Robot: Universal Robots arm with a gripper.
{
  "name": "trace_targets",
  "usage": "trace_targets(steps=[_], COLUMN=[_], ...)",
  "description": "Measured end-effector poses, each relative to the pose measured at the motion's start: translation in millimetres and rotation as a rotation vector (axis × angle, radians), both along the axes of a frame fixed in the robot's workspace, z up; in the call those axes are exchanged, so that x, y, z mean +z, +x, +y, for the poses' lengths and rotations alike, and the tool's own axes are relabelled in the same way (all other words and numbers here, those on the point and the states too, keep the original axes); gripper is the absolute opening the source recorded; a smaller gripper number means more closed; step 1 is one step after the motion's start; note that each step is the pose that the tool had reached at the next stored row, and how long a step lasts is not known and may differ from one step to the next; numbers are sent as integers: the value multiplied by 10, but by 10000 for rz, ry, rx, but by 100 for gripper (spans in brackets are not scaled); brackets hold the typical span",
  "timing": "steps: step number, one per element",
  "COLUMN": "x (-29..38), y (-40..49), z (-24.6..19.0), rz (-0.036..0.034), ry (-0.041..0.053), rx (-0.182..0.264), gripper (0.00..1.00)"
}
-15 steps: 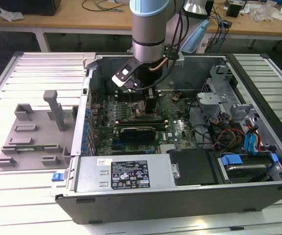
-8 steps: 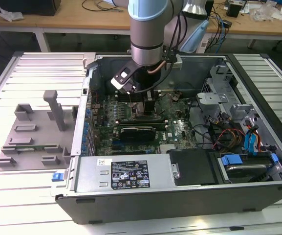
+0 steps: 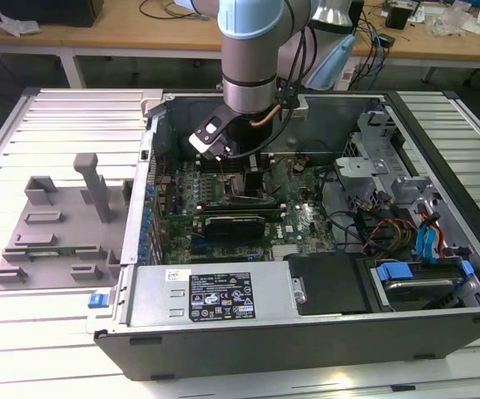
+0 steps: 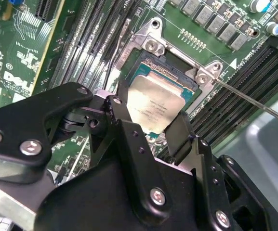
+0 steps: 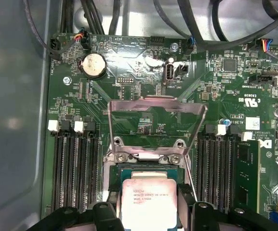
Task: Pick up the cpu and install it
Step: 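Place the cpu into insertion slot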
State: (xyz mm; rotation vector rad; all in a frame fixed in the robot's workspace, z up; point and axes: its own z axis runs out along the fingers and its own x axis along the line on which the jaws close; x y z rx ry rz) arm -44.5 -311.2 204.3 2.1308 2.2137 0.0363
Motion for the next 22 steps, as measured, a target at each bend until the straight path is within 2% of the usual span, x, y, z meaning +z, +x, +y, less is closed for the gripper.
trace_targets(steps=[2,11,22], x=[-6,-54,-83], y=[0,-6,-13], z=[1,5,11], rz=[2,2,4], ry=[-59,-121,-122], rx=[2,2,-69], gripper=[55,55,55])
